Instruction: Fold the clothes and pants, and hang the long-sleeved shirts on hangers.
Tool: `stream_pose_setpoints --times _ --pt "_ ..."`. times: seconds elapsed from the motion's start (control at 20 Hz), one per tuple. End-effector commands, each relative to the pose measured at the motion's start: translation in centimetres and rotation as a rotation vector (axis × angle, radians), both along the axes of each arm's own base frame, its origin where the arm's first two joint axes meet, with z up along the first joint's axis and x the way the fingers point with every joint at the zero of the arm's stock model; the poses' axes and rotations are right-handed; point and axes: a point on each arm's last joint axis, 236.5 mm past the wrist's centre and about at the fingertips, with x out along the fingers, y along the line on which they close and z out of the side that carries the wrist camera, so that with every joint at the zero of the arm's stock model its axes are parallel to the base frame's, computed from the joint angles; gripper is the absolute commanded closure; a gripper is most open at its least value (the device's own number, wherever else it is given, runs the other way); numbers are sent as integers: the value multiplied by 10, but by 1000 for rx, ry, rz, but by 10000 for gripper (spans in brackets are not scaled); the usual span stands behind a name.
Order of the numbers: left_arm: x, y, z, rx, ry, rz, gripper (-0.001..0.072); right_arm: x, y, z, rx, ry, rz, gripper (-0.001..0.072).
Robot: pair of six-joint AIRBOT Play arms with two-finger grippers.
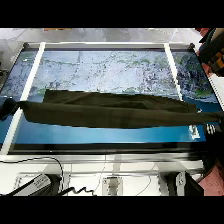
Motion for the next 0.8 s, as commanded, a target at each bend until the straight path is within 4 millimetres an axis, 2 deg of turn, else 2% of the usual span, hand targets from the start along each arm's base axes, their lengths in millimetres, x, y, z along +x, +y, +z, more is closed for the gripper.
stream_pose_setpoints --times 0.0,0.2,0.45,0.5,0.55,0.6,0.75 --pt "47 -3 6 54 -70 114 681 44 -15 -20 160 -118 -68 683" --pt "85 -12 -11 27 -72 146 680 94 -22 -60 237 -159 -128 683" --pt "109 -16 -34 2 -47 142 678 152 -20 -86 258 -143 -114 681" --pt "113 -21 -36 1 -44 130 617 163 -20 -88 253 -140 -101 599" --pt "117 -25 -35 6 -49 118 362 174 -21 -89 254 -139 -87 327" --pt "120 -25 -29 19 -61 109 -13 182 -22 -84 242 -140 -70 179" --pt "118 -18 3 53 -104 94 -2 192 -29 -55 128 -124 19 179"
